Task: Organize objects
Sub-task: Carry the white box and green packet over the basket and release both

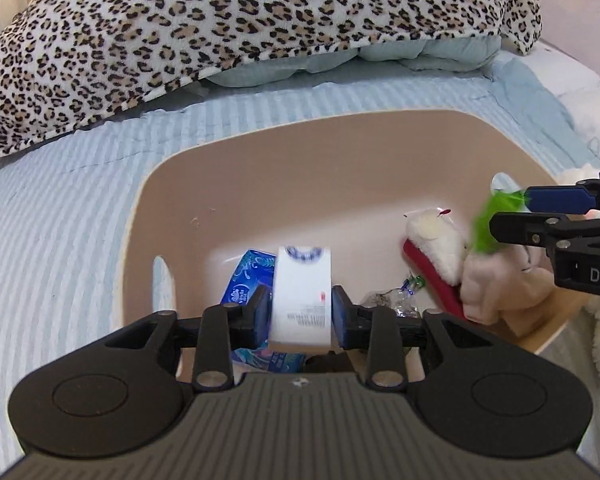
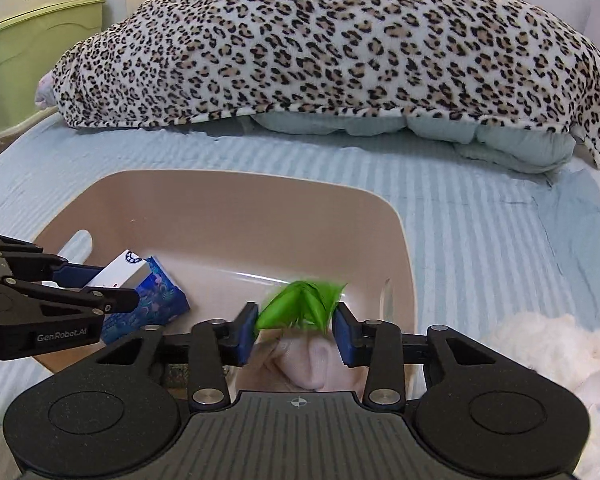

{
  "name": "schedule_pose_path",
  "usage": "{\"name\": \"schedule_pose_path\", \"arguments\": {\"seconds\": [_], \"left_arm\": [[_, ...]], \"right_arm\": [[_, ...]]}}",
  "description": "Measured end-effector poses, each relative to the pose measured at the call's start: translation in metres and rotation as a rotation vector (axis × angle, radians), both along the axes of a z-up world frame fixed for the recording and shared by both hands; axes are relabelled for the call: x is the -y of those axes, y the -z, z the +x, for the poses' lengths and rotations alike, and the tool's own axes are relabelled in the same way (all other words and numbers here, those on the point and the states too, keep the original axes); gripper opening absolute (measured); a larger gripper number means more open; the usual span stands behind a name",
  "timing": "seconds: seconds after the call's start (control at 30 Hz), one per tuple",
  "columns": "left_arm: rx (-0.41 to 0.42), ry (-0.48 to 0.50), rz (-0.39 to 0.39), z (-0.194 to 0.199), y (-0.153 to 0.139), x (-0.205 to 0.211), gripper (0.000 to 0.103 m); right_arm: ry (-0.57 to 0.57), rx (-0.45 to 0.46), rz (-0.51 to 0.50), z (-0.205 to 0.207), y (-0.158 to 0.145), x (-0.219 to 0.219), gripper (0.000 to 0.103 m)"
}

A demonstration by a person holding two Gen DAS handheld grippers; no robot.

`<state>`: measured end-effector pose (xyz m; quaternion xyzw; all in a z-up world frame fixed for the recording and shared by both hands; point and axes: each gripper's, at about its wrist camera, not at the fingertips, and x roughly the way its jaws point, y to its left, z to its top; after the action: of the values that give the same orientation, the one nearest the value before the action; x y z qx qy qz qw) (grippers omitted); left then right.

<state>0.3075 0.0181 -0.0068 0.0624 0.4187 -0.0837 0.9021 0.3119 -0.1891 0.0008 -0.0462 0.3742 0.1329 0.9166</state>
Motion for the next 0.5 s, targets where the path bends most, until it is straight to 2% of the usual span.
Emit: {"name": "schedule_pose_path", "arguments": {"seconds": [0.07, 0.23, 0.3, 0.37, 0.5], "left_arm": [[0.023, -0.015, -0.001, -0.005, -0.009, -0.001, 0.074], [0.056, -0.037, -0.012, -0.018, -0.026, 0.001, 0.075], [0.067, -0.042, 0.0, -0.025, -0.032, 0.001, 0.076], [0.074, -0.048, 0.01, -0.033, -0.037, 0.002, 0.076], [0.072, -0.066, -0.013, -0.049, -0.047, -0.001, 0.076]], "right_arm": [[0.001, 0.013, -0.016, -0.005, -0.005, 0.0, 0.058], [0.0, 0.037, -0.026, -0.024, -0.026, -0.003, 0.078], [0.006, 0.041, -0.026, -0.03, -0.035, -0.003, 0.082], [0.017, 0.045, -0.021, -0.039, -0.043, -0.003, 0.091], [0.034, 0.048, -0.013, -0.056, -0.056, -0.002, 0.095]]}}
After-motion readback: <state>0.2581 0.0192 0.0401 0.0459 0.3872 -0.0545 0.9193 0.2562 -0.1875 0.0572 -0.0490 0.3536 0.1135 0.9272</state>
